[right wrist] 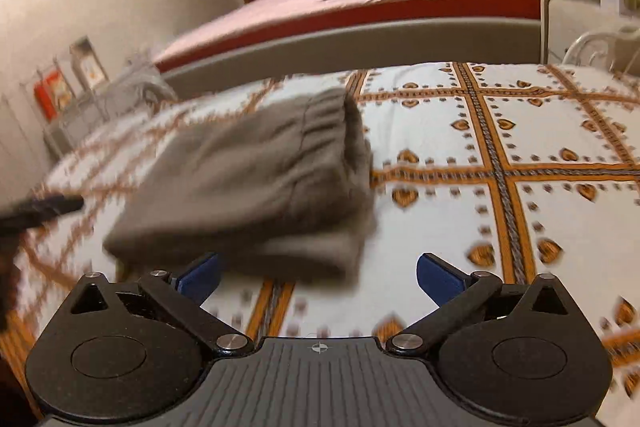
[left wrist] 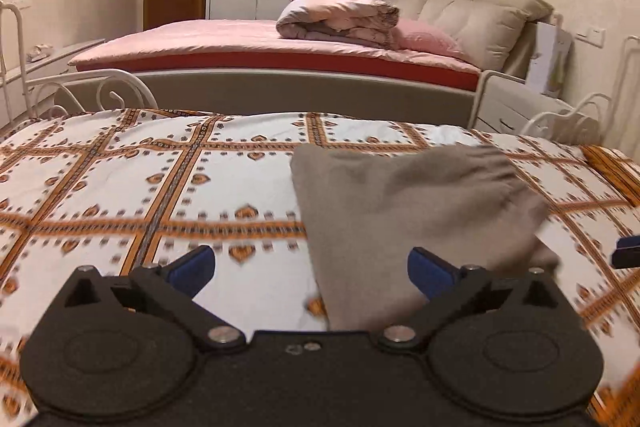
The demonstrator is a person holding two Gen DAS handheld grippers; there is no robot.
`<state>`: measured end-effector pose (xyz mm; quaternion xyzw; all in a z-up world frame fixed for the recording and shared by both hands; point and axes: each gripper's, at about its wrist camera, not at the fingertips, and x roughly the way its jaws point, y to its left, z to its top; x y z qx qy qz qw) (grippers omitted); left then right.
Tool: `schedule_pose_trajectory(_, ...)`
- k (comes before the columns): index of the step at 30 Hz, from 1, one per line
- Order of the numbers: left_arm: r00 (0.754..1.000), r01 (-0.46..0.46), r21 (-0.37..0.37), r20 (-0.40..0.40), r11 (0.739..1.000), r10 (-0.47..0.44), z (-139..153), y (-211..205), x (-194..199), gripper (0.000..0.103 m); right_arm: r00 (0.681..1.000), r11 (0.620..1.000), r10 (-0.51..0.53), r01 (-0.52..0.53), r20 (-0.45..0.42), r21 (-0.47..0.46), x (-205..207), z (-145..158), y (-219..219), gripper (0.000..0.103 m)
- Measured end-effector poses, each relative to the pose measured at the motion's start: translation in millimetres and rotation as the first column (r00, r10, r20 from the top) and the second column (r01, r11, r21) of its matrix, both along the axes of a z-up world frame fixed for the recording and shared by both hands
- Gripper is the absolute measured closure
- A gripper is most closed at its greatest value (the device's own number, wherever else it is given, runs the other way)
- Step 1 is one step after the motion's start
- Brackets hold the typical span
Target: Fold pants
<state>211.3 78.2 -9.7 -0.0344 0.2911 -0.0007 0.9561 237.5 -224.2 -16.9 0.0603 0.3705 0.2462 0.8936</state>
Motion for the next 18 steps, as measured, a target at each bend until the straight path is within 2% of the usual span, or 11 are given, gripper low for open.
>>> schedule_pose_trajectory(3, 1.0, -0.005, 0.021, 0.019, 1.0, 0.004, 10.9, -9.2, -31.4, 0.006, 0.998, 0.998, -0.01, 0.014, 0.057, -0.068, -36.2, 9.9, 8.3, 0.0)
schedule_pose_trajectory(6, 0.998, -0.013, 0.031, 0.055, 0.999, 0.011, 19.5, -14.4, -58.3, 0.006, 0.995, 0.998, -0.051, 0.055, 0.091, -0.042, -64.7, 18.6, 6.3, 0.0)
schedule_pose_trajectory(11, 0.996, 0.004, 0.002, 0.094, 1.0, -0.005, 26.7, -34.5, -99.0, 0.006, 0.988, 0.996, -0.088, 0.085, 0.13, 0.03, -111.3, 31.6, 8.0, 0.0)
schedule_pose_trajectory(18, 0.988, 0.048, 0.002, 0.148, 0.999, -0.048, 29.8, -62.5, -141.5, 0.006, 0.977, 0.998, -0.063, 0.062, 0.206, 0.01, -158.9, 38.9, 32.3, 0.0)
